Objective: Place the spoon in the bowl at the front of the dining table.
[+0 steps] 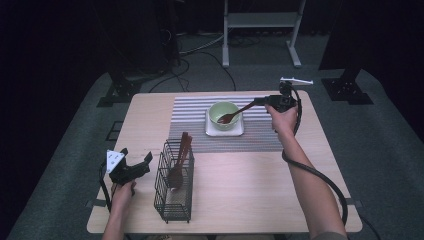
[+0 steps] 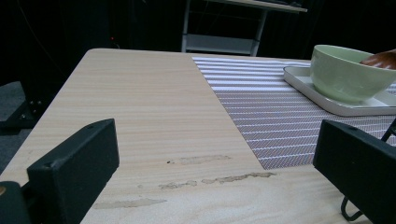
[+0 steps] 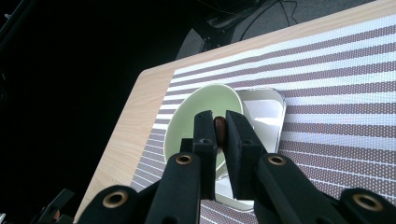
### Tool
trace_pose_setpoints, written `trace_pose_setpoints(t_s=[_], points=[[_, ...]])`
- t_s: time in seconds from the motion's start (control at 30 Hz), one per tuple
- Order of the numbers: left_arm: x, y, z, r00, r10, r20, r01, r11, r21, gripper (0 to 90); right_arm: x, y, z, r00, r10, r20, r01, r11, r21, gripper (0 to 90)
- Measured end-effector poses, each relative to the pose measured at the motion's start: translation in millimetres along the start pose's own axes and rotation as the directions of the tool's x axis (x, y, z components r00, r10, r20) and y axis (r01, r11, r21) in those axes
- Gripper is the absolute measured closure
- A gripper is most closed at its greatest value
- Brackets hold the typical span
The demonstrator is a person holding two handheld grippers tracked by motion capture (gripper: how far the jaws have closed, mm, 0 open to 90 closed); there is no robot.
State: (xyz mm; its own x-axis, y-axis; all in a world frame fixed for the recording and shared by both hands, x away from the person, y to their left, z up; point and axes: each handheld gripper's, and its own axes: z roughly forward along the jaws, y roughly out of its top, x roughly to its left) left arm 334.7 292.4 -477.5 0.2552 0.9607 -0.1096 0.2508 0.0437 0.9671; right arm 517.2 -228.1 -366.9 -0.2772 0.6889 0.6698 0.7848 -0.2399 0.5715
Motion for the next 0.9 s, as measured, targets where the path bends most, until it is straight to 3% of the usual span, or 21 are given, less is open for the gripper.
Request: trace_pose_setpoints(t_s=[0.9], points=[[1.2, 0.0, 0.0, 0.9999, -0.014, -0.003, 0.014, 0.9999, -0.001, 0.0, -14.6, -5.3, 14.9, 0.9993, 0.037, -0.007, -0.037, 0.9992, 0.018, 80.3]])
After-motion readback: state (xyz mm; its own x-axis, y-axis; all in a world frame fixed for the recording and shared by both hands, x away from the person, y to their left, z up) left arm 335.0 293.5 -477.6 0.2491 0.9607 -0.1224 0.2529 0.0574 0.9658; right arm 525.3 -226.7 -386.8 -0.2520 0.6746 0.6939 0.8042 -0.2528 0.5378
